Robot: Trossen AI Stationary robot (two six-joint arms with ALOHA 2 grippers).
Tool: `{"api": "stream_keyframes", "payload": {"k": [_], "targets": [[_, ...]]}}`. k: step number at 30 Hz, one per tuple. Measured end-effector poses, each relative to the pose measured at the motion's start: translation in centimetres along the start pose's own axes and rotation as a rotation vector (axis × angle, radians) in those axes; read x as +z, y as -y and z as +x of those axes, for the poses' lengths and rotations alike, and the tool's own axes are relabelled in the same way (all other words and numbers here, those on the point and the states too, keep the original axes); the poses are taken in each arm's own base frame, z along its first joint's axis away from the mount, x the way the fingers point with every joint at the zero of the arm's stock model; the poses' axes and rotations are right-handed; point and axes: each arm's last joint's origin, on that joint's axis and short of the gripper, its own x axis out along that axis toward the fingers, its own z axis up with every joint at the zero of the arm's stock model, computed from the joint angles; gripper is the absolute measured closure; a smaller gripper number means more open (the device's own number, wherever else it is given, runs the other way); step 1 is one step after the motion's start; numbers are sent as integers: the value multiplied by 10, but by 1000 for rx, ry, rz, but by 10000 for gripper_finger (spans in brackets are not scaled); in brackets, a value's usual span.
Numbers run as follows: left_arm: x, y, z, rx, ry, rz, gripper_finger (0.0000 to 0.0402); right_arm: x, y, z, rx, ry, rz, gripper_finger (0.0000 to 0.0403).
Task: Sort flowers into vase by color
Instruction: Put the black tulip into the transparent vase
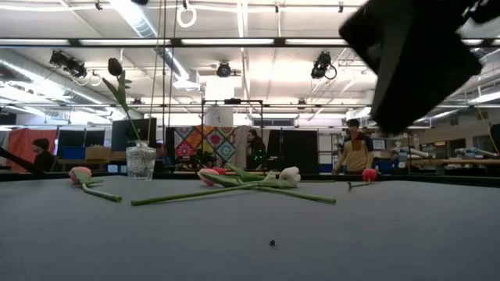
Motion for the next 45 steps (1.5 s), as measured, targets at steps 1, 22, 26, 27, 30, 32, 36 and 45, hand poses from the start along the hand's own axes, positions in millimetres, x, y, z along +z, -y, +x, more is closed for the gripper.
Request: {"api": "stream_keyframes", "payload": {"k": [1,22,26,27,30,32,36,45], "targets": [[-1,1,3,3,2,-3,230,1,-1,0,-7,14,-20,164],[-12,6,18,11,-47,64,230,-11,-17,57,-27,33,-63,177],[-12,6,18,11,-49,63,230,-12,-16,57,-47,24,-56,214],[-12,6,18,11,-49,62,230,-12,-15,57,-49,24,-59,226],[-12,6,18,11,-49,50,230,-12,-15,57,-34,15,-49,271],[-12,6,18,11,-49,45,230,-13,-14,57,-31,8,-36,303],[-12,6,18,11,-49,30,230,-13,-12,58,-34,2,-4,361],[-12,6,18,12,-49,11,230,-10,-6,57,-62,17,236,396]]}}
